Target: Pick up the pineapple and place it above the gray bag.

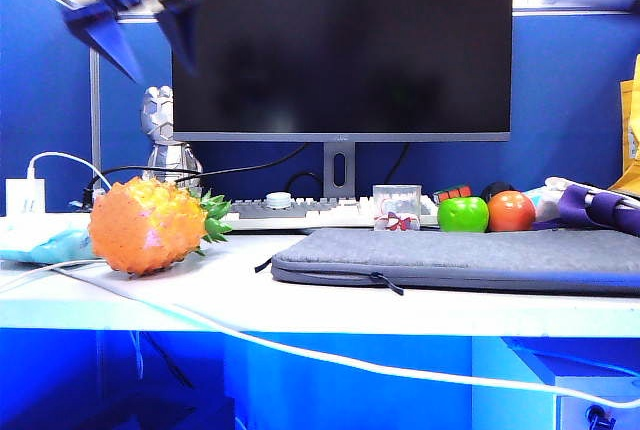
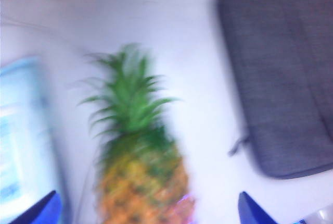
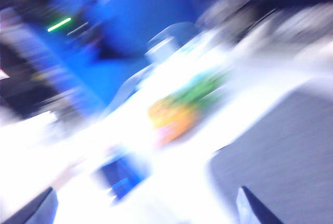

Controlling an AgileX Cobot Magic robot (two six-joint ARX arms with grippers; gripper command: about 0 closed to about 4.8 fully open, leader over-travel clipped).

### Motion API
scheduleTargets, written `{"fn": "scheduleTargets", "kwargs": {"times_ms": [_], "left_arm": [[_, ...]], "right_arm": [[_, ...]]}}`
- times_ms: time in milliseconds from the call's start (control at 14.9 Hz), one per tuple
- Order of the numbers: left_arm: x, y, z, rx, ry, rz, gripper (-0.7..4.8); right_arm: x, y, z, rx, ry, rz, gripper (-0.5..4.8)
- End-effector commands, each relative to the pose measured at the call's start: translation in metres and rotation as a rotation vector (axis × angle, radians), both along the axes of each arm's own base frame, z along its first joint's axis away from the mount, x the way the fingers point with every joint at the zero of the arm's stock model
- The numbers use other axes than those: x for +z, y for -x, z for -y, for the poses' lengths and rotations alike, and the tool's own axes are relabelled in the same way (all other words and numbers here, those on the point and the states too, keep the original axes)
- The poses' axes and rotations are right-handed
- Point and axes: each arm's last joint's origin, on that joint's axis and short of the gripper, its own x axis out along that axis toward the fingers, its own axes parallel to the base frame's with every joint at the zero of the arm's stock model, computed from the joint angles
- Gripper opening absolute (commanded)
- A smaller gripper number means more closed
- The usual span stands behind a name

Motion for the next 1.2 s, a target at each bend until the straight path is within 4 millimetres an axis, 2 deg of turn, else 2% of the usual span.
{"fn": "scheduleTargets", "kwargs": {"times_ms": [67,134,268,335,535,736,870,1204], "left_arm": [[-0.007,-0.013,0.012,-0.039,0.014,0.004,4.63],[-0.010,-0.020,0.016,-0.043,0.017,0.017,4.63],[-0.018,-0.032,0.020,-0.037,0.009,0.022,4.62],[-0.028,-0.044,0.022,-0.010,-0.049,0.031,4.67],[-0.046,-0.064,0.025,0.017,-0.084,0.028,4.68],[-0.066,-0.077,0.030,0.027,-0.111,0.009,4.68],[-0.081,-0.084,0.031,0.033,-0.128,-0.013,4.68],[-0.116,-0.095,0.034,0.059,-0.128,-0.099,4.68]], "right_arm": [[-0.002,-0.015,-0.010,0.259,-0.077,-0.072,4.79],[-0.002,-0.021,-0.019,0.330,-0.096,-0.105,4.79],[-0.005,-0.027,-0.034,0.375,-0.090,-0.111,4.79],[-0.005,-0.028,-0.047,0.372,-0.074,-0.092,4.79],[-0.004,-0.032,-0.049,0.246,-0.044,-0.068,4.79],[-0.019,-0.037,-0.046,0.050,0.043,-0.136,4.79],[-0.033,-0.034,-0.048,-0.065,0.188,-0.180,4.79],[-0.035,-0.032,-0.059,-0.028,0.230,-0.159,4.79]]}}
